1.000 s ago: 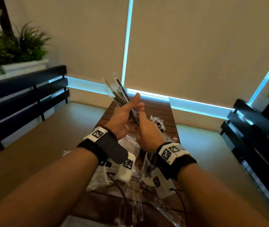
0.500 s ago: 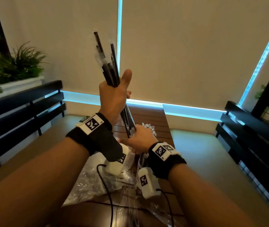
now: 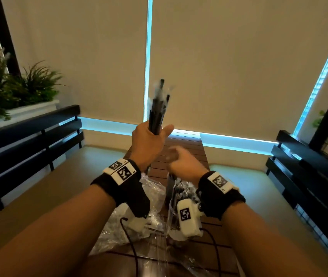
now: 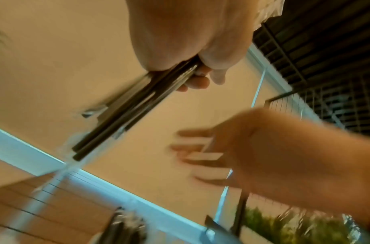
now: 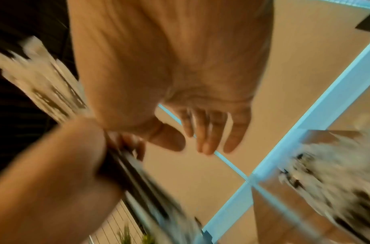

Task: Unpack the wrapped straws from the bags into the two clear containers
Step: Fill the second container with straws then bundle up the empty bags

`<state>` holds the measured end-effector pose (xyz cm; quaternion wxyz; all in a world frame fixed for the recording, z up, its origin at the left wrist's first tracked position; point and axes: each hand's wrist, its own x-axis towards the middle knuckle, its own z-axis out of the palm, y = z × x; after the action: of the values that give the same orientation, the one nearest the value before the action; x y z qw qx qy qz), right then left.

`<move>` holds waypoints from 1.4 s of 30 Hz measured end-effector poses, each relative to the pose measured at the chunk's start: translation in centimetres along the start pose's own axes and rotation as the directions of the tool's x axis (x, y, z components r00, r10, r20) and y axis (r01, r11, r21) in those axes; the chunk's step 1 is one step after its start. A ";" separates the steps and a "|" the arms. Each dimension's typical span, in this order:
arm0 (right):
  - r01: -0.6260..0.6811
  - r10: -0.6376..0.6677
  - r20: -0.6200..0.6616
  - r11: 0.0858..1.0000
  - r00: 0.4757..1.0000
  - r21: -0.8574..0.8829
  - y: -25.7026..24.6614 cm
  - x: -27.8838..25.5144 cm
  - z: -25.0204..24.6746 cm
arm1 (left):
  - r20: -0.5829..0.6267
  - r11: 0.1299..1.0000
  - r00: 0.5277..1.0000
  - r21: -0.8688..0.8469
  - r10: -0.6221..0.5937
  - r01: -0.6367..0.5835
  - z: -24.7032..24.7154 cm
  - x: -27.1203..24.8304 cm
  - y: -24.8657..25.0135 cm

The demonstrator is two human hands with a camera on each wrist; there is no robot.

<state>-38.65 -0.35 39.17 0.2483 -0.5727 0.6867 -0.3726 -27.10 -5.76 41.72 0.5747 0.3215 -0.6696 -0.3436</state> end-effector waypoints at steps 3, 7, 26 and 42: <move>0.331 -0.173 -0.479 0.904 0.861 0.269 -3.7 -0.8 -3.6 | 0.055 0.973 0.998 0.230 -0.009 -0.004 -0.3 -0.6 -2.0; 0.555 -0.473 -0.540 0.832 0.696 -0.015 -9.3 -1.7 -6.5 | 0.140 0.966 0.990 0.254 0.011 -0.047 0.5 -2.1 -2.8; -0.195 0.187 -0.143 0.980 0.972 -0.041 13.2 -3.6 1.6 | 0.023 0.926 0.959 -0.255 -0.283 0.279 5.3 -2.1 -7.3; -0.194 0.204 -0.381 0.979 0.902 0.064 17.0 -2.1 7.6 | 0.286 0.890 0.896 -0.211 -0.339 0.404 9.6 -8.1 -16.3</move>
<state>-42.54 1.06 20.93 0.1522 -0.4118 0.7723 -0.4591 -34.98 -7.27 22.78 0.4497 0.3207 -0.6079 -0.5705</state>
